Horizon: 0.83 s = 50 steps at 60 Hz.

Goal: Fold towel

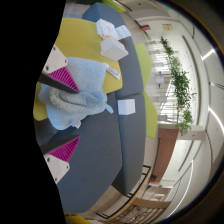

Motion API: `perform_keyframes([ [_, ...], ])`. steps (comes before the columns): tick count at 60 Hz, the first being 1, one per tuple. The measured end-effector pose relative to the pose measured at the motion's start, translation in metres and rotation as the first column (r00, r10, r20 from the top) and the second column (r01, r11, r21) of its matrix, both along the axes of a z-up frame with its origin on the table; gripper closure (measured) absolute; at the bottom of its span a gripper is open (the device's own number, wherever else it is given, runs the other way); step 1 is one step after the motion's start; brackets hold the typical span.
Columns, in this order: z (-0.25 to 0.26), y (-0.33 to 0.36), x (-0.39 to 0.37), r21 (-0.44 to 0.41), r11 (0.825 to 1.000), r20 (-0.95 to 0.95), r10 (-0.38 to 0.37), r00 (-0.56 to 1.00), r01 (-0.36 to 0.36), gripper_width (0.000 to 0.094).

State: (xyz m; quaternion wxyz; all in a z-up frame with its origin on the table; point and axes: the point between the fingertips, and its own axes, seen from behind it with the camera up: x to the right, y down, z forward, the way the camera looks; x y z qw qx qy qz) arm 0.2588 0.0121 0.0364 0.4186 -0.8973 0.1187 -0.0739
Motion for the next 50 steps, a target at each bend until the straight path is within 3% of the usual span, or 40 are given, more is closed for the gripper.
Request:
perform_keyframes([
  [3,0.009,-0.007,-0.003,-0.009,1.000,-0.022,0.011,1.000,-0.012,0.0121],
  [12,0.051,-0.042,-0.008,-0.002,1.000,-0.062,0.026,0.998,-0.026,0.0097],
  [29,0.158,-0.134,-0.063,0.149,0.982,-0.012,0.122,0.992,-0.119,0.0099],
  [43,0.180,-0.161,-0.101,0.197,0.957,0.033,0.210,0.977,-0.212,0.0089],
  [50,0.185,-0.161,-0.097,0.210,0.954,0.061,0.207,0.976,-0.215,0.0089],
])
